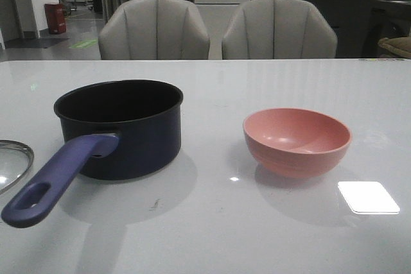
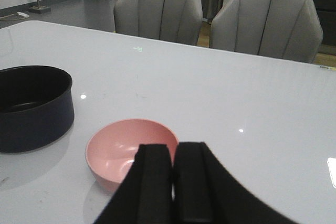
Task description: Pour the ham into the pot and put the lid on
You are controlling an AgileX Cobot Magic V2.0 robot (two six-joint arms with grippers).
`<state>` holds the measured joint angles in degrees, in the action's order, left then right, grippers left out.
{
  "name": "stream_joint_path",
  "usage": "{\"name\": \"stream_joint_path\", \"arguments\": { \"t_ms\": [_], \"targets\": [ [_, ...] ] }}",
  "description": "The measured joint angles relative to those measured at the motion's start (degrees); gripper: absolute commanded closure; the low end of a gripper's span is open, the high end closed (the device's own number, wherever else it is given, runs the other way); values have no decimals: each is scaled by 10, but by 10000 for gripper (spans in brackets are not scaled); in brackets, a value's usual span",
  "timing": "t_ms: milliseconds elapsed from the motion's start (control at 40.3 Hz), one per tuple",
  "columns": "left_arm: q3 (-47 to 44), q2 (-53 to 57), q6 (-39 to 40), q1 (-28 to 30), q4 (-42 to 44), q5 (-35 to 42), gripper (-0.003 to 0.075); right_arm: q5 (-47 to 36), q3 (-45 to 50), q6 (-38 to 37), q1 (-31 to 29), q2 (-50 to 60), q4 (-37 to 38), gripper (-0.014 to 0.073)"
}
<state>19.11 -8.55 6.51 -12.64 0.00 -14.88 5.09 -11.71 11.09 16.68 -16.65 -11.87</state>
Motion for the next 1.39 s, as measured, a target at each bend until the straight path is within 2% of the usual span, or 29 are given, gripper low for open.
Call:
{"name": "stream_joint_path", "arguments": {
  "t_ms": [99, 298, 620, 893, 1216, 1389],
  "targets": [
    [2, 0, 0, 0, 0, -8, 95, 0, 0, 0, 0, 0, 0, 437],
    [59, -42, 0, 0, 0, -87, 92, 0, 0, 0, 0, 0, 0, 437],
    [167, -247, 39, 0, 0, -186, 92, 0, 0, 0, 0, 0, 0, 437],
    [232, -424, 56, 4, 4, -197, 92, 0, 0, 0, 0, 0, 0, 437],
    [308, -585, 70, 101, 5, -212, 92, 0, 0, 0, 0, 0, 0, 437],
    [352, -670, 70, 111, 5, -243, 93, 0, 0, 0, 0, 0, 0, 437]
  ]
}}
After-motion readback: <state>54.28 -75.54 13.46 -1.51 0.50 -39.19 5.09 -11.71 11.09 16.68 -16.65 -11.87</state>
